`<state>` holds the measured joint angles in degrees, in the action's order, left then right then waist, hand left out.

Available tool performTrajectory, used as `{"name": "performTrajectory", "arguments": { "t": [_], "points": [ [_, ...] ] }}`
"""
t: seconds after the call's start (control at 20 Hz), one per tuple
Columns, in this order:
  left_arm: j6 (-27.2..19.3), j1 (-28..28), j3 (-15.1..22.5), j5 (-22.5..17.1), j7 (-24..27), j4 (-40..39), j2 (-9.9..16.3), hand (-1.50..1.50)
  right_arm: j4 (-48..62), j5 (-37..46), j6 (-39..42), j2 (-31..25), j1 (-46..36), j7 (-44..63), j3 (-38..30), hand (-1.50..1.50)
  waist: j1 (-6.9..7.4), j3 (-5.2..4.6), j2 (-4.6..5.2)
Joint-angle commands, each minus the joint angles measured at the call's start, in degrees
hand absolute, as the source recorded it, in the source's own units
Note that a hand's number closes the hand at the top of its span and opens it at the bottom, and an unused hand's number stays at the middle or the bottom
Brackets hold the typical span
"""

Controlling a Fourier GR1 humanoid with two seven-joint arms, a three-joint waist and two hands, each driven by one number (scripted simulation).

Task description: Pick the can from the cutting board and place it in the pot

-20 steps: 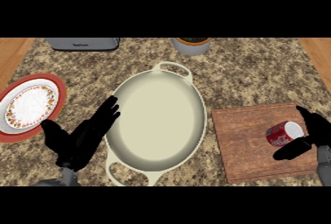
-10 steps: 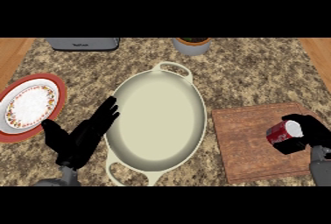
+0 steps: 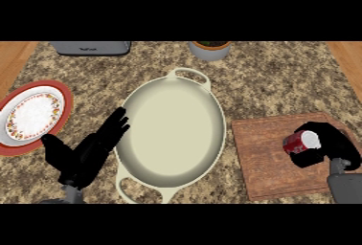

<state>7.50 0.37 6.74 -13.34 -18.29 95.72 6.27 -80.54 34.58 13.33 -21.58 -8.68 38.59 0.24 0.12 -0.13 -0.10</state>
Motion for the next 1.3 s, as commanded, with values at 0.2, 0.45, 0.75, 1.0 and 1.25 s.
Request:
{"name": "performTrajectory", "arguments": {
  "t": [0.2,0.45,0.75,1.0,1.25],
  "points": [
    [-1.0,1.0,-0.6,-0.1,-0.9,0.5,-0.5,0.0,-19.7,13.0,-4.8,13.5,16.3,6.8,23.9,1.5,-1.49,-0.02,-0.73],
    [-1.1,1.1,-0.6,1.5,1.7,-1.1,-0.7,0.0,-27.4,27.8,-11.3,15.4,27.4,13.0,40.9,1.5,-1.48,0.04,-0.45],
    [-0.7,-3.3,-1.7,-0.2,-1.8,-1.2,-0.5,0.0,-36.1,43.3,-14.6,12.7,35.1,22.9,52.5,1.5,-1.11,0.09,-0.19],
    [0.4,-0.2,-1.8,-0.1,0.1,-1.2,0.2,0.0,-47.9,59.6,-11.4,14.1,35.5,29.3,58.1,1.5,-1.31,-0.01,-0.4],
    [0.3,0.9,-1.2,-0.1,-0.2,0.9,-0.2,0.0,-53.3,65.8,-9.2,16.7,32.6,25.1,61.6,1.5,-0.92,-0.01,-0.59]
  ]
}}
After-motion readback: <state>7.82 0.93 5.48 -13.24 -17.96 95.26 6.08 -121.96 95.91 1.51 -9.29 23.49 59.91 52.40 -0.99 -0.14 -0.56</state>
